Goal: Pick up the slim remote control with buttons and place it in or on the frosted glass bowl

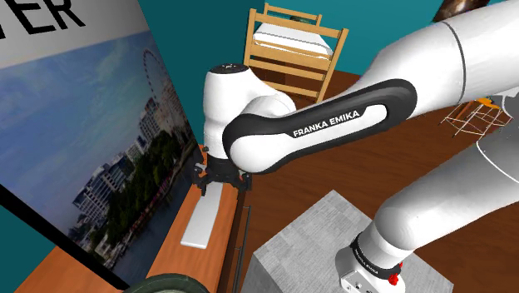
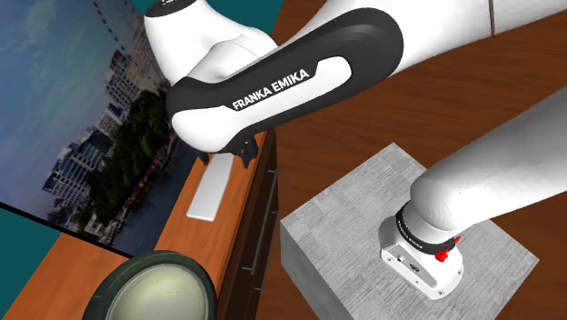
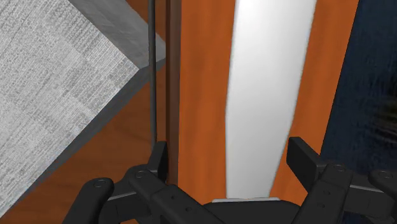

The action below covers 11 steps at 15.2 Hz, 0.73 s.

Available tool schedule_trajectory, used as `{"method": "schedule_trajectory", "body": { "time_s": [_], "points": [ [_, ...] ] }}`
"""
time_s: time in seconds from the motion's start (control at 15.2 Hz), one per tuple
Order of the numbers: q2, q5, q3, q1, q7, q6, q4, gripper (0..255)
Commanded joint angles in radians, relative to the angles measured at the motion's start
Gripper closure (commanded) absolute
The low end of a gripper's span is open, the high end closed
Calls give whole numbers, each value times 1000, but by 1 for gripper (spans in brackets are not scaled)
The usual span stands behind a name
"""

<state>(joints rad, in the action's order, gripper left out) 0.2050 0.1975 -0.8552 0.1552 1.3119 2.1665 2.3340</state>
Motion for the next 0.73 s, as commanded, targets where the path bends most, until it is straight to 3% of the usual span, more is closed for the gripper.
{"method": "schedule_trajectory", "body": {
  "time_s": [0.0, 0.13, 0.66],
  "points": [
    [-105, -87, -58, 33, 130, 47, -44, 0],
    [-188, -171, -82, 42, 226, 68, -81, 0],
    [-290, -281, -73, 26, 306, 167, -41, 0]
  ]
}}
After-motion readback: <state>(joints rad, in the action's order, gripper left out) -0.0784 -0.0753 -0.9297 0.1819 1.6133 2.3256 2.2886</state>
